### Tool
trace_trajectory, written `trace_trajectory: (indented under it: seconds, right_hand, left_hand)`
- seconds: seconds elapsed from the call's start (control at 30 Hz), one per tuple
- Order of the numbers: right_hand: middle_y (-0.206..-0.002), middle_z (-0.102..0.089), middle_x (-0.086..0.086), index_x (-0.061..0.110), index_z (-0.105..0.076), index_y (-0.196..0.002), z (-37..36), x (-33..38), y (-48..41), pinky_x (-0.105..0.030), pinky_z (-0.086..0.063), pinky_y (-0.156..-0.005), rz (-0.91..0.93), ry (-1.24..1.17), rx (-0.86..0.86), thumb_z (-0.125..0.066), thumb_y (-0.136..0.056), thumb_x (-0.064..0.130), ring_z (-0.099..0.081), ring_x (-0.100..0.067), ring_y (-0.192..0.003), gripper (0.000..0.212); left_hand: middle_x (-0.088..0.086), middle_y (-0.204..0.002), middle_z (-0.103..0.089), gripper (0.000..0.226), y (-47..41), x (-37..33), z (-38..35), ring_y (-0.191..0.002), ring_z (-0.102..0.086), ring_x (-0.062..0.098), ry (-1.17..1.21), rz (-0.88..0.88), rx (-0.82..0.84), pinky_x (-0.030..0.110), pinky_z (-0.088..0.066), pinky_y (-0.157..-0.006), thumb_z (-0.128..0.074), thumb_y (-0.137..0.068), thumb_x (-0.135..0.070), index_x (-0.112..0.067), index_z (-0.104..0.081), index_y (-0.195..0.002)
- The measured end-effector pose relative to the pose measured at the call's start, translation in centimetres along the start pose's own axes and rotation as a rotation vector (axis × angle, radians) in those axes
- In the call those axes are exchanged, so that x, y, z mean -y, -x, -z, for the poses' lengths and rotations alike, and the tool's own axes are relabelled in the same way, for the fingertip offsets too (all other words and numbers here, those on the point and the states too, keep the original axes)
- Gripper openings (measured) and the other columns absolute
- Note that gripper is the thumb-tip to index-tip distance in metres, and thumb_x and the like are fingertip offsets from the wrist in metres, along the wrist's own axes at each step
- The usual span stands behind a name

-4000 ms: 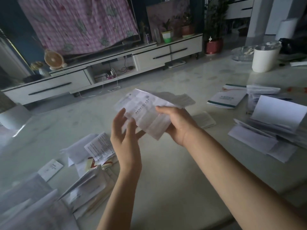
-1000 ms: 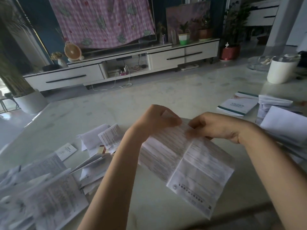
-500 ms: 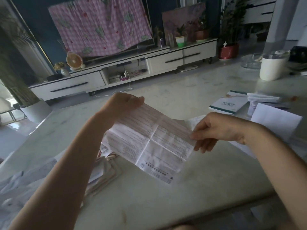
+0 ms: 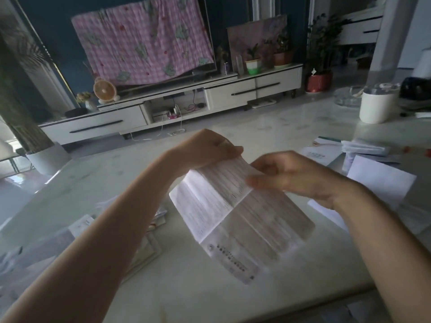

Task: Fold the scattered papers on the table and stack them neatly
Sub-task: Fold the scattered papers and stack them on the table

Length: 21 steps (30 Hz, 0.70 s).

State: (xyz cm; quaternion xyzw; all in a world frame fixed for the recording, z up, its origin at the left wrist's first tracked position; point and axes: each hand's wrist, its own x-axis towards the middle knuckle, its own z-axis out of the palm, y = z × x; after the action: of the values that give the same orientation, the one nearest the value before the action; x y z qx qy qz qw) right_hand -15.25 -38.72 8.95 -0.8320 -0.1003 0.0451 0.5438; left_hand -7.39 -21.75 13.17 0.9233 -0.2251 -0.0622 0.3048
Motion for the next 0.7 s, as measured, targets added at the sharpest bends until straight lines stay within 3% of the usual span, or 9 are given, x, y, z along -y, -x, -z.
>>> trace_trajectory:
  seconds: [0.07, 0.13, 0.2, 0.27, 0.33, 0.4, 0.53, 0.6, 0.7]
  right_hand:
    - [-0.090, -0.069, -0.004, 0.019, -0.061, -0.108, -0.9, -0.3, -0.6, -0.021, -0.055, -0.066, -0.026, -0.044, -0.013, -0.074, -0.072, 0.026, -0.067, -0.014, -0.078, 0.039]
    - [-0.094, -0.067, -0.010, 0.027, -0.051, -0.120, -1.3, -1.0, -1.2, -0.027, -0.056, -0.064, -0.039, -0.200, -0.136, -0.075, -0.073, 0.018, -0.066, -0.019, -0.077, 0.054]
    - [-0.098, -0.065, -0.014, 0.035, -0.046, -0.123, -1.0, -1.6, -1.7, -0.037, -0.055, -0.075, -0.041, -0.308, -0.275, -0.076, -0.071, 0.021, -0.065, -0.026, -0.086, 0.061]
    - [-0.098, -0.066, -0.014, 0.034, -0.051, -0.115, -0.6, -2.2, -2.1, -0.041, -0.052, -0.083, -0.015, -0.371, -0.399, -0.075, -0.073, 0.023, -0.064, -0.026, -0.092, 0.050]
    - [-0.093, -0.067, -0.008, 0.025, -0.058, -0.102, -0.3, -2.4, -2.4, -0.032, -0.053, -0.080, 0.045, -0.422, -0.532, -0.072, -0.077, 0.017, -0.065, -0.017, -0.087, 0.030]
    - [-0.085, -0.066, 0.003, 0.015, -0.062, -0.094, -0.3, -2.5, -2.5, -0.012, -0.050, -0.070, 0.107, -0.420, -0.631, -0.069, -0.081, 0.011, -0.063, 0.003, -0.073, 0.015]
    - [-0.079, -0.066, 0.009, 0.014, -0.067, -0.088, -0.9, -2.6, -2.4, -0.002, -0.043, -0.064, 0.154, -0.398, -0.602, -0.067, -0.082, 0.010, -0.059, 0.012, -0.065, 0.007]
    - [-0.086, -0.068, 0.007, 0.015, -0.068, -0.095, -0.8, -2.3, -2.1, -0.006, -0.046, -0.072, 0.133, -0.403, -0.511, -0.069, -0.080, 0.013, -0.062, 0.007, -0.077, 0.015]
    - [-0.102, -0.068, 0.001, 0.021, -0.065, -0.105, -0.2, -2.3, -1.4, -0.021, -0.050, -0.082, 0.060, -0.372, -0.323, -0.073, -0.074, 0.011, -0.063, -0.010, -0.095, 0.034]
  left_hand:
    - [0.009, -0.086, -0.068, 0.035, -0.2, 0.3, 0.0, -0.078, -0.065, 0.024, 0.021, 0.027, 0.006, 0.037, -0.056, -0.077, -0.060, -0.086, -0.042, -0.009, -0.069, -0.092]
    - [0.011, -0.093, -0.066, 0.045, -0.1, 1.6, 0.2, -0.085, -0.065, 0.028, 0.181, 0.139, -0.006, 0.043, -0.055, -0.084, -0.056, -0.087, -0.045, -0.007, -0.064, -0.109]
    - [0.013, -0.103, -0.064, 0.063, 0.8, 3.3, 0.6, -0.090, -0.065, 0.030, 0.541, 0.280, -0.002, 0.043, -0.055, -0.081, -0.046, -0.086, -0.053, -0.003, -0.051, -0.125]
    - [0.018, -0.099, -0.067, 0.078, 2.0, 4.7, 0.2, -0.082, -0.069, 0.029, 0.966, 0.312, 0.018, 0.037, -0.058, -0.069, -0.043, -0.079, -0.059, 0.000, -0.042, -0.130]
    - [0.020, -0.091, -0.070, 0.082, 3.2, 5.2, -0.8, -0.078, -0.070, 0.029, 1.259, 0.298, 0.025, 0.037, -0.059, -0.064, -0.047, -0.074, -0.057, 0.000, -0.037, -0.132]
    - [0.017, -0.089, -0.072, 0.072, 4.3, 5.1, -2.1, -0.077, -0.071, 0.027, 1.358, 0.254, -0.005, 0.037, -0.059, -0.064, -0.053, -0.077, -0.052, -0.006, -0.036, -0.130]
    - [0.009, -0.091, -0.072, 0.068, 5.1, 3.7, -4.6, -0.082, -0.070, 0.014, 0.895, 0.011, -0.246, 0.026, -0.057, -0.068, -0.071, -0.078, -0.011, -0.028, -0.034, -0.132]
    - [-0.001, -0.082, -0.069, 0.070, 5.0, 3.5, -5.1, -0.074, -0.067, 0.000, 0.607, -0.073, -0.426, 0.015, -0.053, -0.062, -0.067, -0.078, 0.005, -0.035, -0.035, -0.126]
    - [-0.012, -0.083, -0.065, 0.047, 4.7, 3.9, -5.3, -0.075, -0.065, 0.006, 0.339, -0.107, -0.505, 0.024, -0.056, -0.072, -0.068, -0.079, 0.001, -0.034, -0.056, -0.107]
